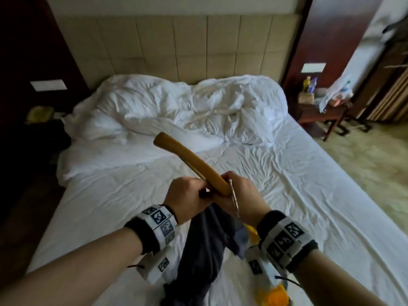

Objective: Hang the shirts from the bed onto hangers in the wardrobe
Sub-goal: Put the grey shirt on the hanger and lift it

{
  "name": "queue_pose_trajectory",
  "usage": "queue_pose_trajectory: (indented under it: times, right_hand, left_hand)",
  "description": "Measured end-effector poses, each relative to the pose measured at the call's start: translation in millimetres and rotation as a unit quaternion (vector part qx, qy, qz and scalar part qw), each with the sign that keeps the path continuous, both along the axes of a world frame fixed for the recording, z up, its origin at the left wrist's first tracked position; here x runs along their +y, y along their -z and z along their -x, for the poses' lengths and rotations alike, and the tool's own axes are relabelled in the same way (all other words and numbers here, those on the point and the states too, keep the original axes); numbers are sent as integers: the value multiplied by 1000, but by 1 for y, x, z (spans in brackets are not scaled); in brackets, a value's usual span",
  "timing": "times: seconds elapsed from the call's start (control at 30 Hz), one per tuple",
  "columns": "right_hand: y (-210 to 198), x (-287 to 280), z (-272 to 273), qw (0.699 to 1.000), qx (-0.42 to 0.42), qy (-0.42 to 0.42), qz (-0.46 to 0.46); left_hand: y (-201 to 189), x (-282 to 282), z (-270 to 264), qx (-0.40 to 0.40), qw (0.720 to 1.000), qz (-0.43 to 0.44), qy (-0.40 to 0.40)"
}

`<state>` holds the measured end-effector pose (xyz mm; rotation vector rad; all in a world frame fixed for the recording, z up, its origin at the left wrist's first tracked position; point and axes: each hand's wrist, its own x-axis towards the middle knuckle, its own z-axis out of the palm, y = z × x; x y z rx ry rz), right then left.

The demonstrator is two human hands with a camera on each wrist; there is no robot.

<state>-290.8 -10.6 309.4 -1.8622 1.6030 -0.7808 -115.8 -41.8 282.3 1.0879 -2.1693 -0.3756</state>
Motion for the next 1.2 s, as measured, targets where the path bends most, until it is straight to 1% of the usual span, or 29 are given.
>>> queue_pose_trajectory:
  times: [0.07, 0.1, 0.2, 0.23, 0.3, 0.33, 0.4, 0.5, 0.57, 0.67, 0.73, 0.8, 0.83, 0.87, 0.9, 0.93, 0.97, 1.03, 1.07, 1.1, 1.13, 1.2]
  right_hand:
    - [-52, -7, -8, 1000, -2, -19, 21]
    - [-75, -10, -12, 999, -9, -30, 25]
    - [-135, -15, -25, 997, -38, -60, 27]
    - [-151, -17, -28, 996, -40, -67, 31]
    - [-178, -19, -33, 995, -32, -79, 44]
    - [-191, -18, -36, 995, -32, -81, 52]
    - [-214, -15, -41, 993, -36, -87, 73]
    - [-240, -13, -39, 991, -33, -93, 91]
    - [-249, -14, -33, 992, -37, -89, 81]
    - [-251, -16, -21, 996, -41, -53, 57]
    - [-244, -18, -13, 998, -27, -42, 35]
    - [-233, -21, -4, 999, -16, -36, 20]
    - [-228, -20, -3, 999, -18, -26, 20]
    - [-224, -18, -2, 1000, -19, -16, 19]
    - [-220, -15, -2, 1000, -19, -8, 12]
    - [-216, -12, -4, 1000, -23, -2, 4]
    - [-211, -10, -4, 999, -32, 1, -8]
    - [-200, -7, -3, 998, -48, 5, -32]
    - [-195, -7, -1, 998, -47, 11, -40]
    - [-191, -6, 1, 998, -47, 16, -49]
    - [-188, -5, 2, 997, -53, 24, -55]
    - [-185, -1, 4, 995, -70, 35, -54]
  left_hand:
    - [-48, -8, -11, 9, 999, -4, -40]
    - [-71, -10, -17, 16, 999, -11, -47]
    - [-135, -13, -33, 45, 999, -11, -6]
    - [-157, -12, -38, 43, 999, -22, 10]
    - [-194, -7, -47, 24, 996, -74, 41]
    - [-208, -4, -52, 7, 993, -101, 58]
    - [-222, -3, -64, -45, 987, -132, 76]
    - [-222, -3, -85, -132, 978, -151, 64]
    - [-215, -3, -104, -180, 971, -148, 44]
    - [-203, -3, -140, -249, 958, -145, 8]
    - [-199, 0, -162, -337, 934, -117, -8]
    - [-198, 5, -176, -439, 896, -62, -1]
    - [-198, 7, -180, -500, 866, -25, 7]
    - [-199, 9, -180, -561, 828, 18, 10]
    - [-199, 9, -180, -606, 792, 68, 12]
    - [-198, 6, -181, -629, 770, 110, 11]
    - [-198, 5, -183, -624, 768, 141, 8]
    - [-199, 0, -189, -598, 780, 183, -14]
    - [-199, -5, -189, -588, 781, 210, -20]
    - [-202, -6, -188, -585, 780, 221, -31]
    - [-206, -8, -185, -568, 786, 241, -38]
    - [-216, -8, -175, -547, 802, 230, -69]
